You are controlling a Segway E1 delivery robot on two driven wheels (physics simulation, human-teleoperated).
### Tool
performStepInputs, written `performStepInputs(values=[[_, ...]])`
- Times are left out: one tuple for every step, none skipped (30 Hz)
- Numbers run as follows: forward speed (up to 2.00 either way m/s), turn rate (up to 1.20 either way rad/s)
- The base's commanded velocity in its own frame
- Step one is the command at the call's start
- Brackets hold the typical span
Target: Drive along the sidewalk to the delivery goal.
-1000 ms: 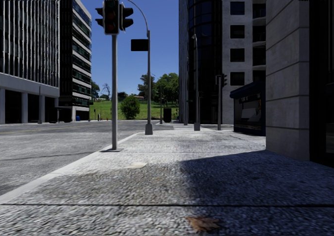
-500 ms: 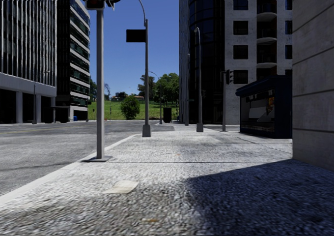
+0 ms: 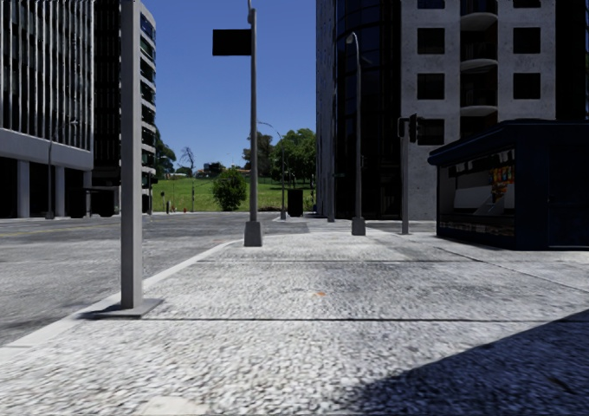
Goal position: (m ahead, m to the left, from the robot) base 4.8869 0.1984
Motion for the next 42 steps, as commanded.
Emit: performStepInputs(values=[[2.00,0.00],[2.00,0.00],[2.00,0.00],[2.00,0.00],[2.00,0.00],[2.00,0.00],[2.00,0.00],[2.00,0.00],[2.00,0.00],[2.00,0.00],[2.00,0.00],[2.00,0.00],[2.00,0.00],[2.00,0.00],[2.00,0.00],[2.00,0.00],[2.00,0.00],[2.00,0.00],[2.00,0.00],[2.00,0.00],[2.00,0.00],[2.00,0.00],[2.00,0.00],[2.00,0.00],[2.00,0.00],[2.00,0.00],[2.00,0.00],[2.00,0.00],[2.00,0.00],[2.00,0.00],[2.00,0.00],[2.00,0.00],[2.00,0.00],[2.00,0.00],[2.00,0.00],[2.00,0.00],[2.00,0.00],[2.00,0.00],[2.00,0.00],[2.00,0.00],[2.00,0.00],[2.00,0.00]])
